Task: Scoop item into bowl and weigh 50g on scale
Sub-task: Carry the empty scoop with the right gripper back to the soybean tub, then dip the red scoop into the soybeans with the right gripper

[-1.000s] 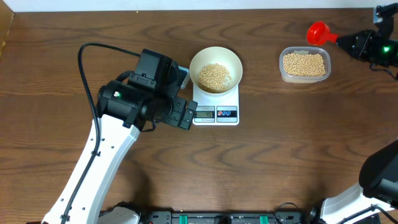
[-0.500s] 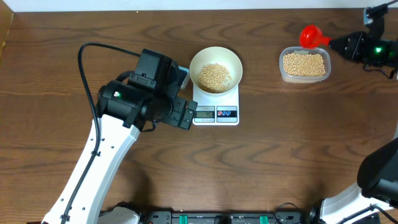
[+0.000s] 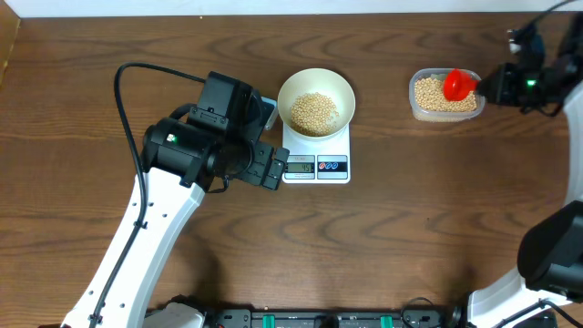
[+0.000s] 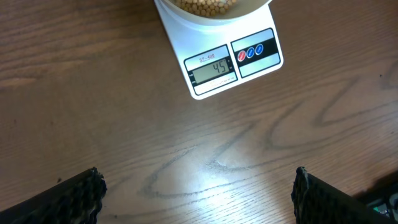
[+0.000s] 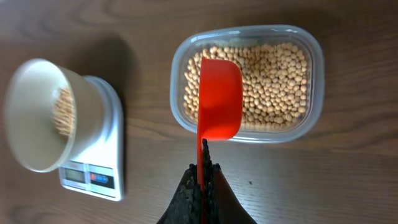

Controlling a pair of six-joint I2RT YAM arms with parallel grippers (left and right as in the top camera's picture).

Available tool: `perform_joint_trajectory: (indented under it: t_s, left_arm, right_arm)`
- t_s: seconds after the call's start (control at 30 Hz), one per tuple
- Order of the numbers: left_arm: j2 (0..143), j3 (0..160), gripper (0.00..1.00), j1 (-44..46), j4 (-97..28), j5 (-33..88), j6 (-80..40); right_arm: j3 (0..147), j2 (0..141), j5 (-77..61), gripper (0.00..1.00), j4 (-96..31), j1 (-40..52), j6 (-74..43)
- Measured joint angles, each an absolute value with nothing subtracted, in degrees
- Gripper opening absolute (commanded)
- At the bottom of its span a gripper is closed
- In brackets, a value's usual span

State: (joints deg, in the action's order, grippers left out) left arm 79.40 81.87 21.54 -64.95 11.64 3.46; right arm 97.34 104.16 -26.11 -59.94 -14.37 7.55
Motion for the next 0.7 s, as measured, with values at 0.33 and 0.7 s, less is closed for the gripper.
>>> perform_joint_trajectory:
  t_s: [0.33, 0.7]
  left_arm:
    - [79.4, 81.87, 0.98, 21.54, -64.95, 11.64, 3.46]
    - [79.4, 81.87, 0.98, 21.54, -64.95, 11.64, 3.46]
  right_arm:
    - [97.34, 104.16, -10.92, 0.01, -59.96, -6.81, 8.45]
    - [97.34, 105.14, -6.79, 0.01, -56.77, -6.79, 8.47]
